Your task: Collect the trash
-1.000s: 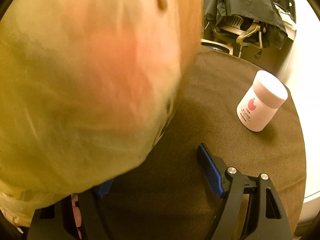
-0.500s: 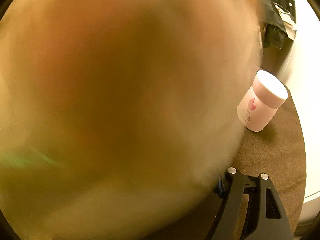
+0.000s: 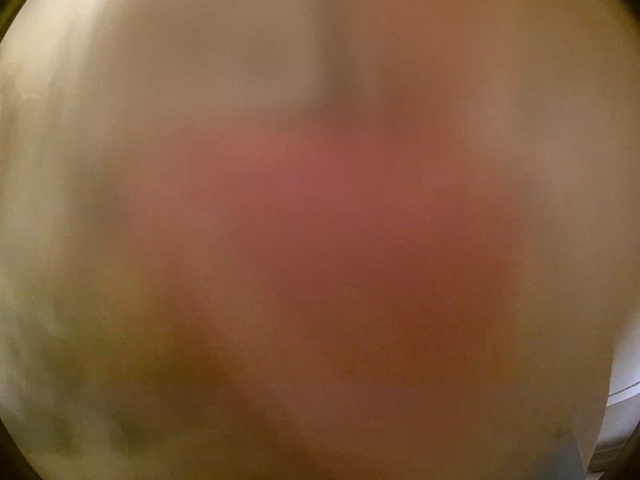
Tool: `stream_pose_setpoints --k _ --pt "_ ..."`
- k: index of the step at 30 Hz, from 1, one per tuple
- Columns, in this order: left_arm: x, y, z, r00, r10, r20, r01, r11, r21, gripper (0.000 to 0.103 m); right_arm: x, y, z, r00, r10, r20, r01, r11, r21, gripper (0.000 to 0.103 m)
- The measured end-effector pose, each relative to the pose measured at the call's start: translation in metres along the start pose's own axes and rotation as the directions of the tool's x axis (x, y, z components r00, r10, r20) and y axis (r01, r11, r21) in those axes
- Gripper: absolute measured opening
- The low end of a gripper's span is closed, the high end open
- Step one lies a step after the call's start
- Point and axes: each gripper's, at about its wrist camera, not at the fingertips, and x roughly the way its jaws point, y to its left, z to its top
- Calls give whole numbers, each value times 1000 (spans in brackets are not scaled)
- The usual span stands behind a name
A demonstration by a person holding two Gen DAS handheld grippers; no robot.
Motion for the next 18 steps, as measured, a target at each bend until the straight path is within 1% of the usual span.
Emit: stream_pose_setpoints --k 18 --pt "-1 1 0 1000 0 0 0 1000 0 95 0 0 0 1000 0 0 0 1000 0 73"
